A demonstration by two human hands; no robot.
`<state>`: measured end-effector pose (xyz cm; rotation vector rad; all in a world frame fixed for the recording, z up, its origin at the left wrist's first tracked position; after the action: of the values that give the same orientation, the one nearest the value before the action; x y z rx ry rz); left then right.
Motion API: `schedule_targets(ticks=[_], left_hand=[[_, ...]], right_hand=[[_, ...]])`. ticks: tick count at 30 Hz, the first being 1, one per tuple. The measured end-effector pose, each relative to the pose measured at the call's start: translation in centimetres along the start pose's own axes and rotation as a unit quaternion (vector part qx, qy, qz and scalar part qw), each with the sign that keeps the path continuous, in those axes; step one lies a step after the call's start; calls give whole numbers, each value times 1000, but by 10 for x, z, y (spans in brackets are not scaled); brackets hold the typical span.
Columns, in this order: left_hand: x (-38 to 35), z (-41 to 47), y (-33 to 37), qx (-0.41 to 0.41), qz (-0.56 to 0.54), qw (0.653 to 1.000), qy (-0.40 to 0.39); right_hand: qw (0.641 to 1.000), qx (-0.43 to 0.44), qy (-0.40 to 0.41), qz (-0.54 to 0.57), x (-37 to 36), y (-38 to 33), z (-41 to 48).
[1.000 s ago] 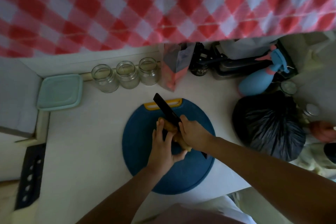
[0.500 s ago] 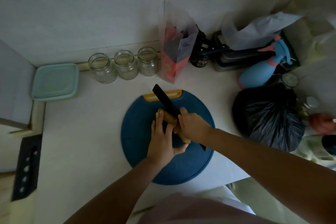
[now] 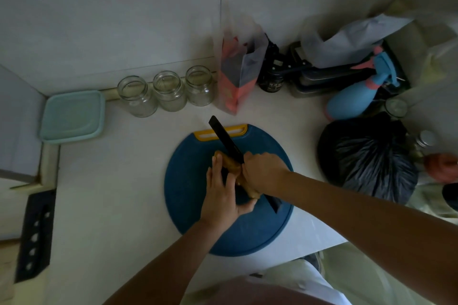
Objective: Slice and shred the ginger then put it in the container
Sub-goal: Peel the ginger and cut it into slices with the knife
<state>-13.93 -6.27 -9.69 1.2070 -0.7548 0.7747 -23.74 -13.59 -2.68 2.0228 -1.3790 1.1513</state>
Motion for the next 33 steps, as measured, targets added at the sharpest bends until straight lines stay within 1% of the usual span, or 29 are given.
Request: schedule_targets(ticks=[3,6,9,14,18,21,26,33], left_hand=[[-1,0,1,-12,12,1000,6],[1,1,1,-14,-2,1000,11],[1,1,1,-14,-3,1000,9],[4,3,2,-3,-20,1000,8],[6,4,3,-8,-15,1000,7],[6,2,3,-8,-8,1000,-7],[10,3,1,-1,2,1000,-23],[17,8,0,7,-3,998,-60]], right_hand=[[1000,0,-5,2,-7,-4,0],[1000,1,1,6,-10,-1,1],[1000,-2,-2,29,-9,5,3],[999,17,-4,37,-1,11,4],[999,13,17,32,0,12,1],[1000,6,29,7,-1,6,-1],[999,10,18,-27,1,-1,-7],[999,-12,43,1,-8,1,-8]])
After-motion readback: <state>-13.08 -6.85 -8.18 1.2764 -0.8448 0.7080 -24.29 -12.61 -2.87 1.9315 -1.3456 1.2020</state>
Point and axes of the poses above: each hand's wrist, its own z-axis towards the middle knuckle, its own x-axis out of the back of the hand, y = z × x, the point moved 4 cm from there along z, towards the middle knuckle, and after that the axes turned 4 degrees about z, right-handed, at the moved point
